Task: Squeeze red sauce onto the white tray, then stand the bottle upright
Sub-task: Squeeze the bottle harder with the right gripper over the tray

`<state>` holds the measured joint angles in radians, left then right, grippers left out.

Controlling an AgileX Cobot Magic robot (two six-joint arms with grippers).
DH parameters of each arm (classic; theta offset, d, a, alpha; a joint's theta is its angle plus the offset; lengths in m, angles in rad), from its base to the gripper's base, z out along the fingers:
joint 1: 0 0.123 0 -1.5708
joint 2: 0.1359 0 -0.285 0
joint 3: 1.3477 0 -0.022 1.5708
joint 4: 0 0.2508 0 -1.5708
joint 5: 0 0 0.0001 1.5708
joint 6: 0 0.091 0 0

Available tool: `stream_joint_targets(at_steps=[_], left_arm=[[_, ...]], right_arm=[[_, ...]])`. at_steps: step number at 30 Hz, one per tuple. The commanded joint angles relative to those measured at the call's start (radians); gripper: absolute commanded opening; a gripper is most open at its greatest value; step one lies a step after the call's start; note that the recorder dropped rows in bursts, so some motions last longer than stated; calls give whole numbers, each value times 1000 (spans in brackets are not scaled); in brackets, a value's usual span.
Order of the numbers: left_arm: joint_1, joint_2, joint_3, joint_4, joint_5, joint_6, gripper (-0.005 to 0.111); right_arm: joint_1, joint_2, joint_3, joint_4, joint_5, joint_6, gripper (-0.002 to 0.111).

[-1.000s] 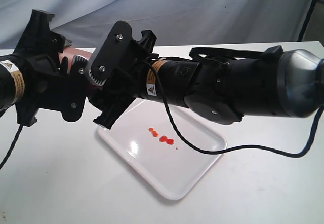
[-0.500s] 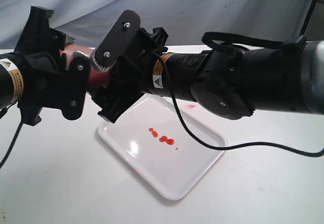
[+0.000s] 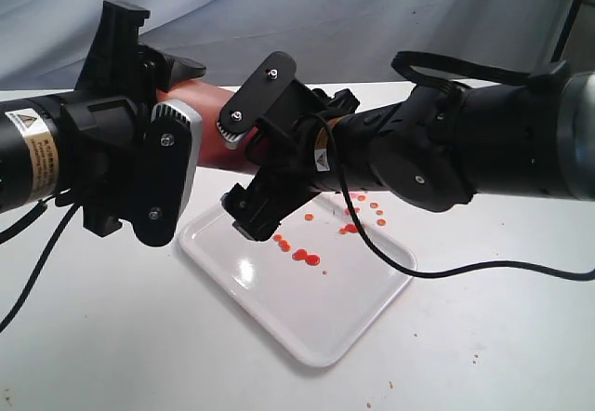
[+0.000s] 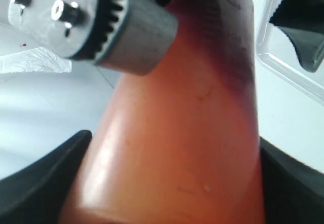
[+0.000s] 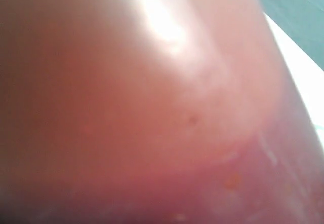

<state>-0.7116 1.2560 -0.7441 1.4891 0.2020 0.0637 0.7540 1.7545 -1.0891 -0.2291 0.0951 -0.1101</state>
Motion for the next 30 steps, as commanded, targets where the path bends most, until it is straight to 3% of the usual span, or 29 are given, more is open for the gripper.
stream_joint_targets(at_steps=[1,11,22,26,28,30], left_arm=[[-3,-24,-24,8,-14,-32,0],[-3,-24,10,8,-12,-34,0],[-3,-24,30,3,-20,-36,0],[-3,-24,30,3,-22,-36,0],[-3,-24,30,3,-22,-36,0],[-3,-24,30,3,-22,-36,0]], right_arm=[[15,-4,5,12,-2,-14,99],[73,-4,5,8,-8,-50,95],[73,-4,5,5,-8,-50,49],[73,-4,5,5,-30,-50,25],[73,-4,5,5,-42,-50,21],[73,-4,5,5,-42,-50,25]])
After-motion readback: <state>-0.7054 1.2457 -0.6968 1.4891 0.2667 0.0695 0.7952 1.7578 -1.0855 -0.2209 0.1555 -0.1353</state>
